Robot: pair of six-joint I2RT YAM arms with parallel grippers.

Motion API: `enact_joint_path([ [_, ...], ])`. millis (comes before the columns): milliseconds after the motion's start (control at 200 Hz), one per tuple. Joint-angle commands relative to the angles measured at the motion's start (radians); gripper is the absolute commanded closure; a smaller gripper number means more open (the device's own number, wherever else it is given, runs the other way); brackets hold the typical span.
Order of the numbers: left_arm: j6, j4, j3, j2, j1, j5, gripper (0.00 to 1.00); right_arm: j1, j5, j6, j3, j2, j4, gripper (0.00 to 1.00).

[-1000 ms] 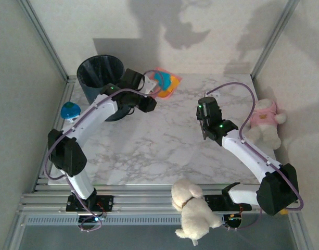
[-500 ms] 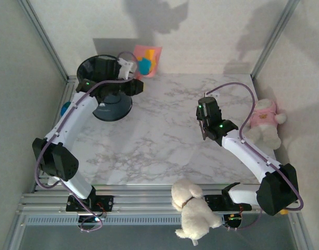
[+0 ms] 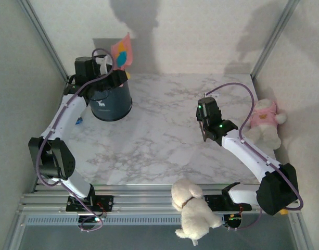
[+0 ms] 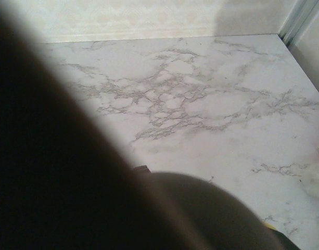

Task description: Sweep away the paper scraps from the table

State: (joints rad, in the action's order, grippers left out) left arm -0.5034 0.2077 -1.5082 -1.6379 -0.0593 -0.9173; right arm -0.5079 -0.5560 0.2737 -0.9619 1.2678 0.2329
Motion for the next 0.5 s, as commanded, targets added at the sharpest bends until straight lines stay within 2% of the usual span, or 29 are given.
enact_joint_path([
  [0, -0.159, -0.189, 0.033, 0.036, 0.018, -0.077, 1.00, 0.005, -0.012, -0.001, -0.026, 0.005, -0.009, 1.00],
  [250, -0.384, -0.406, 0.107, 0.028, 0.044, -0.094, 1.00, 0.006, -0.010, 0.002, -0.037, 0.012, 0.001, 1.00],
  [401, -0.621, -0.681, 0.203, 0.031, 0.056, -0.101, 1.00, 0.005, -0.012, 0.003, -0.038, 0.018, 0.003, 1.00],
  [496, -0.722, -0.786, 0.237, 0.032, 0.058, -0.092, 1.00, 0.006, -0.010, 0.004, -0.040, 0.021, 0.006, 1.00],
])
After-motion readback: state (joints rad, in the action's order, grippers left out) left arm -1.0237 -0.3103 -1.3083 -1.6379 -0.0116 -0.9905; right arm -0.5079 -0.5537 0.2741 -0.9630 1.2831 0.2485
